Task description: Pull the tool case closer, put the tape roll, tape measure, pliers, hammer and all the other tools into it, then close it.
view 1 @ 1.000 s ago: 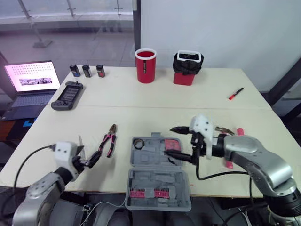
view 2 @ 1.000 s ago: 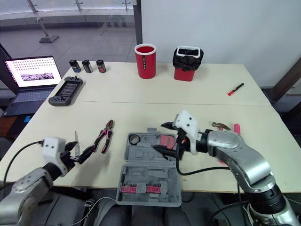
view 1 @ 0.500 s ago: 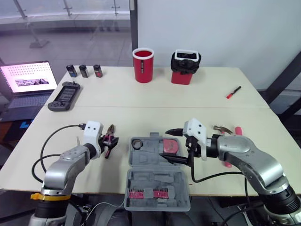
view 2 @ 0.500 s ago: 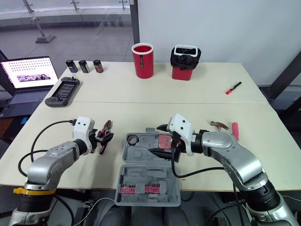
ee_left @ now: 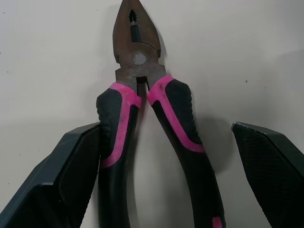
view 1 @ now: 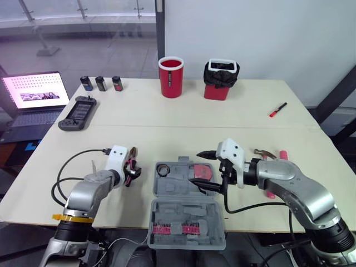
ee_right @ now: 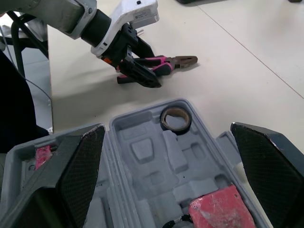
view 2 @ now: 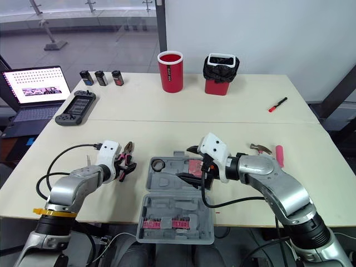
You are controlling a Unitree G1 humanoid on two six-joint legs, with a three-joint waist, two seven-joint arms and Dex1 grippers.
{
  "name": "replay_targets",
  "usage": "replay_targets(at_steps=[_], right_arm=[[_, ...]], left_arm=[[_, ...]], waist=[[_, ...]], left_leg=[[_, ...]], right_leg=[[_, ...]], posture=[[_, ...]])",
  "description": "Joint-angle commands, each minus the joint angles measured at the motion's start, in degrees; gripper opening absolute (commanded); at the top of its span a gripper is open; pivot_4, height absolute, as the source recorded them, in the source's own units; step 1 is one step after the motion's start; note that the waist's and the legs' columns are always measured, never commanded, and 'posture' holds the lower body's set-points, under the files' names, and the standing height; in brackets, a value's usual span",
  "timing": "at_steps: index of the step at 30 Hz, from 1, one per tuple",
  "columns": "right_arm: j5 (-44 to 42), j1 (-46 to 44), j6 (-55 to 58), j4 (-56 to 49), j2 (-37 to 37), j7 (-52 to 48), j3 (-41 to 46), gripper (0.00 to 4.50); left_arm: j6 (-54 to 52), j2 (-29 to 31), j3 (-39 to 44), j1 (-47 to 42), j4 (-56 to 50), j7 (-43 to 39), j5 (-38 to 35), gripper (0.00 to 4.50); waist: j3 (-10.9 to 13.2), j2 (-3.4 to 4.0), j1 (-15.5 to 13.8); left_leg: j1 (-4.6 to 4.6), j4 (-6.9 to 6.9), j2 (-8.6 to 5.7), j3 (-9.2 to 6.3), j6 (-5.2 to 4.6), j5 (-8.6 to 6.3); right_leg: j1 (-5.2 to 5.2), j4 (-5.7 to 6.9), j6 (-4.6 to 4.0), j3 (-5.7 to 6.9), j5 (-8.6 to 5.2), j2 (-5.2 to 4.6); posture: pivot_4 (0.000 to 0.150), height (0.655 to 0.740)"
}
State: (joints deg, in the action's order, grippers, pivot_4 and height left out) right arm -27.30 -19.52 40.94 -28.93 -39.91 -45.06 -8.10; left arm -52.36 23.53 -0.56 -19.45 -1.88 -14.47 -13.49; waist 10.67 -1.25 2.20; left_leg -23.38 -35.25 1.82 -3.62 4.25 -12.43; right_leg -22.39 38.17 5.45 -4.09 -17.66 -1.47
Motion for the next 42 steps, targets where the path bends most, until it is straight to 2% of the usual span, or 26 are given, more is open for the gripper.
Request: replay_targets(at_steps=[1,4,6,7,12,25,27,31,36,39,42], right_arm=[[-0.4,-0.1,0.0,-2.2,-0.2,0.4,1.7,4.48],[-0.7,0.0,0.3,-2.4,-0.3,0.6,1.8,4.50],[-0.7,0.1,0.5,-2.4,-0.3,0.7,1.9,4.50],[-0.7,0.2,0.6,-2.4,-0.2,0.8,1.9,4.50],[-0.3,0.5,0.8,-2.5,-0.2,1.4,1.7,4.50],[-0.6,0.5,1.6,-2.4,0.1,2.6,1.9,4.50],[-0.5,0.5,1.8,-2.7,-0.1,2.9,2.0,4.50],[-1.2,0.3,2.5,-3.4,-0.4,3.0,2.9,4.50],[1.1,-1.6,2.0,-3.2,-1.6,2.8,1.4,4.50],[4.5,-7.3,1.8,-1.3,-3.1,1.2,-2.5,4.50],[8.0,-13.8,2.3,1.1,-2.8,-0.4,-7.7,4.50]], left_arm=[[-0.2,-1.5,0.5,-0.5,2.4,1.2,1.1,4.50],[0.6,-1.7,0.9,-0.7,3.5,1.5,1.9,3.64],[1.6,-2.1,1.3,-1.0,4.4,1.7,2.3,2.73],[1.9,-2.3,1.4,-1.3,4.9,1.6,2.4,2.66],[4.7,-3.0,1.2,-3.1,8.5,1.0,3.3,2.66],[7.6,-1.2,1.0,-4.5,9.9,-0.3,4.9,2.66],[8.7,1.0,0.5,-4.3,7.6,-2.4,5.1,2.66],[9.6,9.8,0.6,-3.7,-0.7,-11.3,3.1,2.66],[12.7,19.8,-0.6,-1.6,-6.4,-21.7,2.4,2.66],[17.5,27.3,-1.9,-3.2,-8.1,-34.2,0.5,2.66],[21.7,30.5,-4.6,-6.5,-6.7,-43.8,-0.4,2.66]], waist=[[0.0,0.01,-0.1],[0.0,0.02,-0.2],[0.0,0.02,-0.2],[0.0,0.04,-0.3],[-0.1,0.16,-1.2],[-0.1,0.15,-1.2],[-0.1,0.12,-1.1],[0.1,-0.17,-0.3],[0.1,-0.13,-0.1],[0.4,-0.14,0.2],[0.5,-0.09,0.2]], left_leg=[[0.01,-0.01,0.00,0.00,0.00,0.00],[0.05,-0.07,0.00,-0.01,0.00,0.01],[0.05,-0.10,0.00,0.00,0.01,0.01],[0.05,-0.10,-0.01,0.01,0.01,0.01],[0.11,-0.12,-0.02,-0.01,-0.02,0.08],[0.09,-0.10,-0.01,0.00,-0.13,0.28],[0.09,-0.10,-0.01,0.00,-0.13,0.28],[-0.08,0.01,0.04,0.01,-0.12,0.28],[-0.14,0.16,0.00,0.05,-0.11,0.27],[-0.17,0.18,0.01,0.11,-0.11,0.27],[-0.18,0.13,0.02,0.14,-0.11,0.27]], right_leg=[[0.02,0.01,0.00,0.00,0.00,0.00],[0.09,0.01,0.03,0.00,0.03,0.01],[0.10,0.01,0.06,-0.01,0.04,0.00],[0.11,0.00,0.06,-0.01,0.05,-0.01],[0.14,0.03,0.05,-0.01,0.11,0.02],[0.10,0.01,-0.08,-0.01,0.27,0.03],[0.10,0.01,-0.07,-0.01,0.28,0.02],[-0.18,0.02,-0.08,0.00,0.29,0.06],[-0.19,-0.07,-0.04,0.00,0.26,-0.05],[-0.27,-0.12,-0.06,-0.01,0.26,-0.07],[-0.32,-0.10,-0.28,-0.01,0.14,-0.06]], posture=[[0.150,0.7387],[0.150,0.7387],[0.150,0.7387],[0.150,0.7387],[0.150,0.7387],[0.150,0.7387],[0.150,0.7387],[0.150,0.7387],[0.150,0.7387],[0.150,0.7387],[0.150,0.7387]])
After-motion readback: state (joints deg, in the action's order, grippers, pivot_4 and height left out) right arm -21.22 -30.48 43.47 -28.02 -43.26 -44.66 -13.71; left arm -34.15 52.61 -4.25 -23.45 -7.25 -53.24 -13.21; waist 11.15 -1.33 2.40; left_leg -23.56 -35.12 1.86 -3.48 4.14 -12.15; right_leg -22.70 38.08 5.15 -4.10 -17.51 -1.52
